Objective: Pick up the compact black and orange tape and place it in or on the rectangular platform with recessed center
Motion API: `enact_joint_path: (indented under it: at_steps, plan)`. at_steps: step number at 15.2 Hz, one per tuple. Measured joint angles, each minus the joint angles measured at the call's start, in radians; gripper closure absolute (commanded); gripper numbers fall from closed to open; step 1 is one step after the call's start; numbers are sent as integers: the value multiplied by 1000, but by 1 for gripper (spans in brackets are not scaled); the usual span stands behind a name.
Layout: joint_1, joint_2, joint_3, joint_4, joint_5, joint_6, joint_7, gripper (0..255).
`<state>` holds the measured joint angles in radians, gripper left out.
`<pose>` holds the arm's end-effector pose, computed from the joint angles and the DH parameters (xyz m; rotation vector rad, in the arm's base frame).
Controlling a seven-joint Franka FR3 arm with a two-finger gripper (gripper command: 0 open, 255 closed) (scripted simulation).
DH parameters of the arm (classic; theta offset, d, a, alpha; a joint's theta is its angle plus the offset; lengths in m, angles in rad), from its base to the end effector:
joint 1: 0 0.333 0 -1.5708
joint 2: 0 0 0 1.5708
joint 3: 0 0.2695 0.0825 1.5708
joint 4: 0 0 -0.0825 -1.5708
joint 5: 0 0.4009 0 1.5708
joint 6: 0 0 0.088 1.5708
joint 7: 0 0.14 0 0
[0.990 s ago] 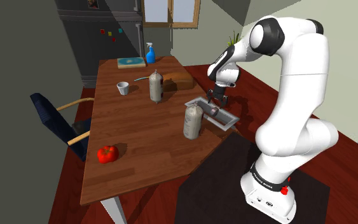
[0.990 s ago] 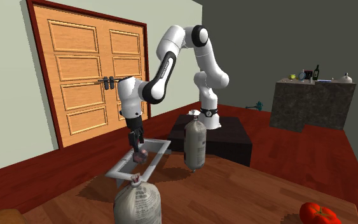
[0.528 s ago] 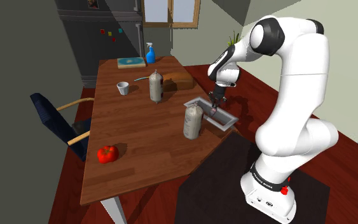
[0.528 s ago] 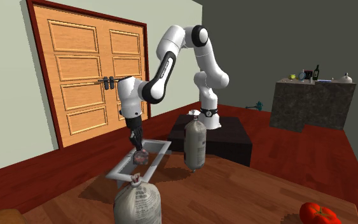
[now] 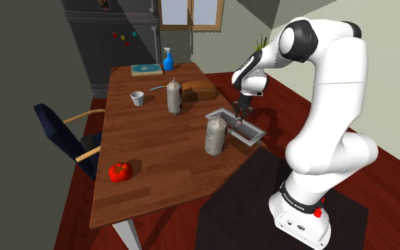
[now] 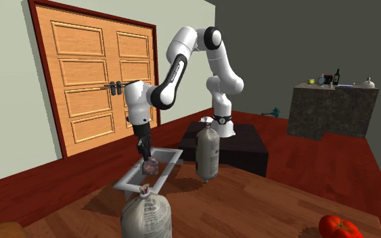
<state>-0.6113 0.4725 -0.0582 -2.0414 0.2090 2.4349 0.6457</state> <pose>0.4531 -0.3550 0.1135 -2.2478 2.0406 0.1138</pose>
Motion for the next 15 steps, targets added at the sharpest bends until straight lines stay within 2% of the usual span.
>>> enact_joint_path:
  at_steps: [1,4,5,11,15]
  plan:
    - [-18,-26,16,-38,28,26,-29,0]
    - [-124,-138,110,-215,219,158,-229,0]
    - [-139,-146,126,-237,255,182,-265,0]
    - [-156,-88,161,-250,322,263,-328,0]
    - [-155,-69,166,-243,327,275,-331,0]
